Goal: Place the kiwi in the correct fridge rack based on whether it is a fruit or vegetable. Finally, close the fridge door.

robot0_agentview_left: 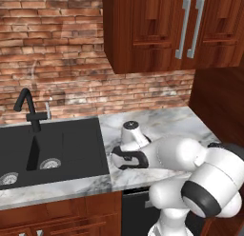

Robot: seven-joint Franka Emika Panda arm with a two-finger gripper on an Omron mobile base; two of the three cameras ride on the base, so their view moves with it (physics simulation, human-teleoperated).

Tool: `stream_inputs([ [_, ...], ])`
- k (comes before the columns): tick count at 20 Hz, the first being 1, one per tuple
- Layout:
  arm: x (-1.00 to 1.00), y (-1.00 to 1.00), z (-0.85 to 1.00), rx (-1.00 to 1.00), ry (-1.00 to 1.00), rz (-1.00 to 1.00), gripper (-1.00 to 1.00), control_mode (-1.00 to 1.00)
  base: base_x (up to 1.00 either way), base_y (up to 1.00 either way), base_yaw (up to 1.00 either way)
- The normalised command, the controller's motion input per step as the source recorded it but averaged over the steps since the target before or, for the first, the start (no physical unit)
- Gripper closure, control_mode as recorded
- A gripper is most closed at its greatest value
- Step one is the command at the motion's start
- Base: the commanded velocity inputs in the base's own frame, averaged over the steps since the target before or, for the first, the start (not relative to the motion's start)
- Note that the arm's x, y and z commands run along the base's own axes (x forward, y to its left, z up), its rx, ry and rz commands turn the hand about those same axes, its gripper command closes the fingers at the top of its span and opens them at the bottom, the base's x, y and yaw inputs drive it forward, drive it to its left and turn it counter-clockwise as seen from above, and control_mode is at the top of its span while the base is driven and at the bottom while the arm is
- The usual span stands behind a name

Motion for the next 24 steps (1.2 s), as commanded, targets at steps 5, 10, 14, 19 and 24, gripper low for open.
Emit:
stream_inputs([
  [5,-0.43,-0.45,0.91,0.02,-0.15,0.00,1.00,-1.00,0.00,0.00,0.00],
  [10,-0.46,-0.78,1.00,0.08,-0.18,0.01,1.00,-1.00,0.00,0.00,0.00],
  [14,-0.50,-0.82,1.00,0.12,-0.16,0.01,1.00,-1.00,0.00,0.00,0.00],
  [19,-0.61,-0.59,1.00,0.04,-0.18,0.03,1.00,-1.00,0.00,0.00,0.00],
  [24,-0.33,-0.06,0.87,0.00,-0.06,0.03,1.00,-1.00,0.00,0.00,0.00],
])
